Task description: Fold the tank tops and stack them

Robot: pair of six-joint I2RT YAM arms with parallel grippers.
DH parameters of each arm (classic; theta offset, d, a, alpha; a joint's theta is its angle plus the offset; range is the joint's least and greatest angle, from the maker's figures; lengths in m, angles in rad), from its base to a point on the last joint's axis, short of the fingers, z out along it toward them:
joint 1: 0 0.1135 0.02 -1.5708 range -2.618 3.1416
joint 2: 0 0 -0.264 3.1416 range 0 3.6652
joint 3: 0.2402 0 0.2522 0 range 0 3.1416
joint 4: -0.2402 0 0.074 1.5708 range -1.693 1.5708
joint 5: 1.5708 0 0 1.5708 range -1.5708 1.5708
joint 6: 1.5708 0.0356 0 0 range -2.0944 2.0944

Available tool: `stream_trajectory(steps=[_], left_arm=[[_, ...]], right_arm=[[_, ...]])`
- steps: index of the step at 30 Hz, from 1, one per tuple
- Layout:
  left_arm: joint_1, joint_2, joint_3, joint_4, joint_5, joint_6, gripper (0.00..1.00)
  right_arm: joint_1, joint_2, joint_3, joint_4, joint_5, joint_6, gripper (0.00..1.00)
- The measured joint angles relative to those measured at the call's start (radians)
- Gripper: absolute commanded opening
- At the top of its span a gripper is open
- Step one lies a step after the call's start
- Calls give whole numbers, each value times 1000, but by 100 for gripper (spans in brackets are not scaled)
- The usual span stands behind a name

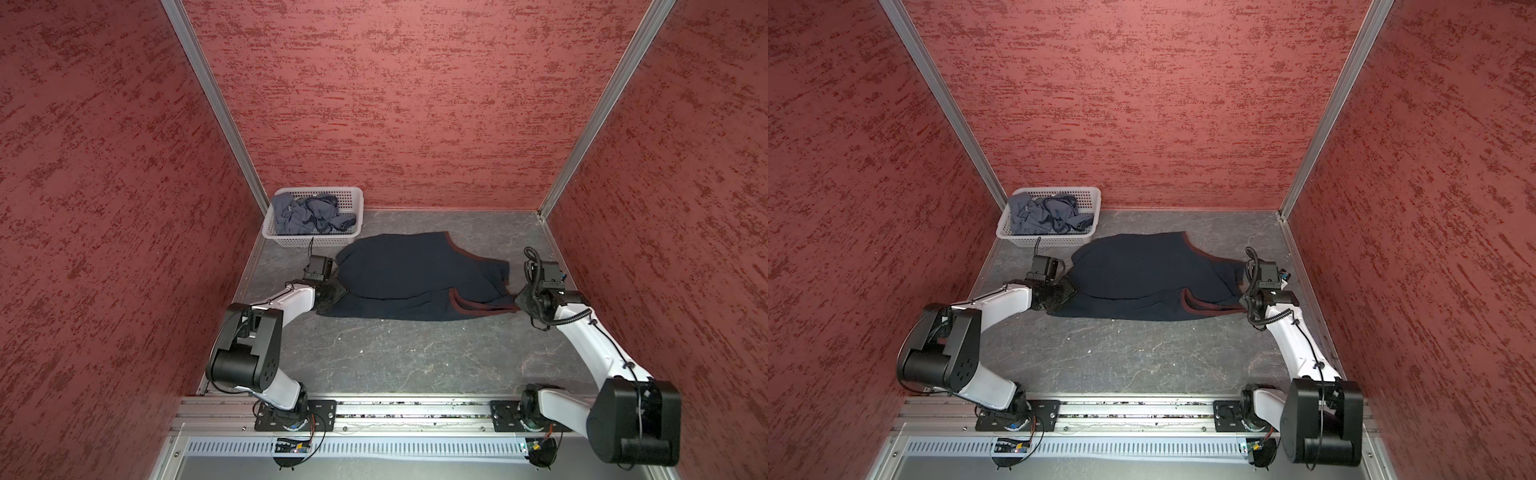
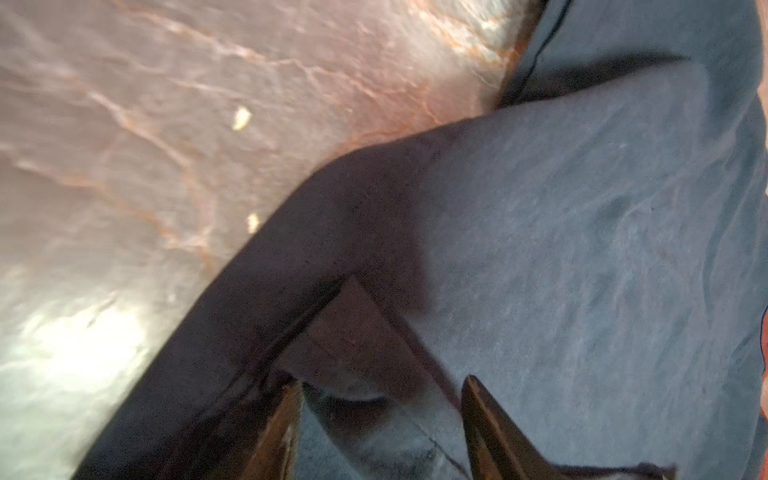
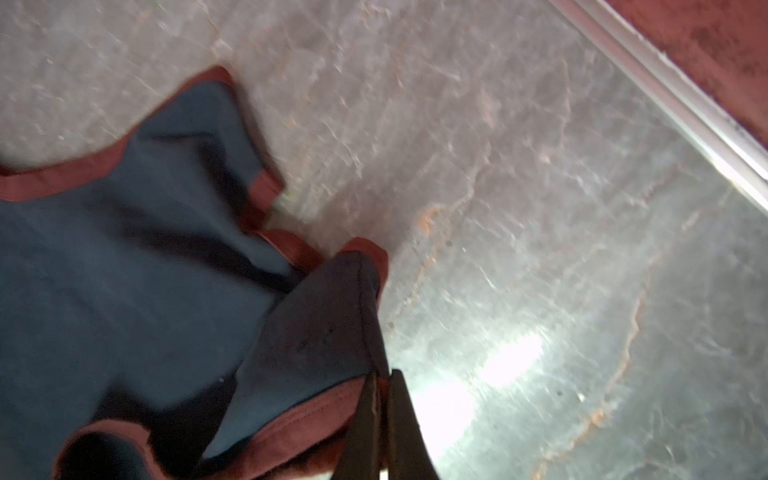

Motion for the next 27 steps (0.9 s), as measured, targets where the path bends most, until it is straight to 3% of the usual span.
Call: stream_trajectory(steps=[5, 15, 18, 21, 24, 27], left_arm=[[0, -15, -15, 4, -23, -25, 64], [24, -73, -59, -13, -71, -58, 66], [53, -95, -74, -18, -64, -53, 69], [67, -101, -71, -26, -42, -35, 73], [66, -109, -50, -56, -27, -15, 76], [59, -160, -39, -92, -28, -1, 78]], right_arm=[[-1, -29, -58, -39, -8, 37, 0], [-72, 178, -55, 13, -32, 35, 1], [-97, 177, -60, 28, -37, 25, 20], [-118, 159, -60, 30, -31, 11, 52], [-122, 103, -57, 23, -16, 0, 73], [-122, 31, -49, 9, 0, -6, 78]])
